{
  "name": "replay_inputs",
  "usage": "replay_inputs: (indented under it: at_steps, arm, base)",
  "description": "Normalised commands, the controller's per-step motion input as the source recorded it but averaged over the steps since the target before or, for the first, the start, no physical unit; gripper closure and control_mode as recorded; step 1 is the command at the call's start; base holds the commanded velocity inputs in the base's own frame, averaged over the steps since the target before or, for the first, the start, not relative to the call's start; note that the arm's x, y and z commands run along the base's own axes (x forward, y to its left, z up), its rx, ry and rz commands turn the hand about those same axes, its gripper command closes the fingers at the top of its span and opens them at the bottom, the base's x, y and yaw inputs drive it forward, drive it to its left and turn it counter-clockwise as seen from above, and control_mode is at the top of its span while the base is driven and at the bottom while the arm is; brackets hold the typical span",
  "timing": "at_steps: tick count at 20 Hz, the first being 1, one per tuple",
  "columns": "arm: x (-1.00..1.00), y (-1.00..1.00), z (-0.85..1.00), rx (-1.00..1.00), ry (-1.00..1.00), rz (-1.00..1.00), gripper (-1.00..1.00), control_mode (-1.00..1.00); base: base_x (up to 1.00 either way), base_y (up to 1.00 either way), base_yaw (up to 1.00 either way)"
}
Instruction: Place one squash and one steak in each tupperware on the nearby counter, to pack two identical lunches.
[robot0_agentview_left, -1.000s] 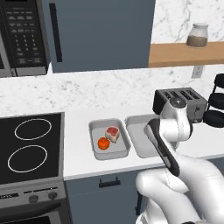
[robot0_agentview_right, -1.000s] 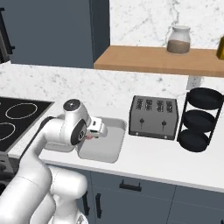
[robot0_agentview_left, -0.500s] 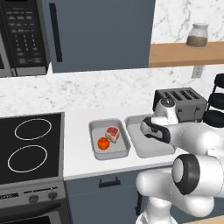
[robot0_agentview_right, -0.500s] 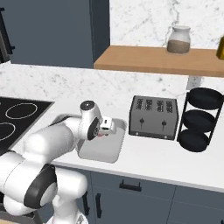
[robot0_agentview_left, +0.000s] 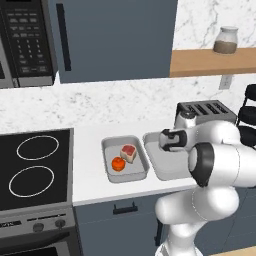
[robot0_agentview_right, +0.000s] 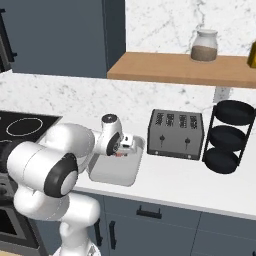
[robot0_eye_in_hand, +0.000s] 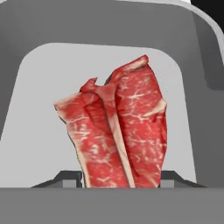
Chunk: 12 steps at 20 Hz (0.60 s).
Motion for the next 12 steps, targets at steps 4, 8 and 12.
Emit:
replay_inputs:
  at_steps: [4,8,12]
  arm:
    - [0.20,-0.11,-0.32,0.03,0.03,0.03,1.00,-1.00]
    - [0.00,0.14,-0.26,0.00,0.02,0.00,-1.00,-1.00]
    - [0.00,0.02,0.00,0.00,0.00,0.00,-1.00,-1.00]
  base:
    - [0.00,0.00,0.00]
    - [0.00,0.00,0.00]
    - [0.00,0.00,0.00]
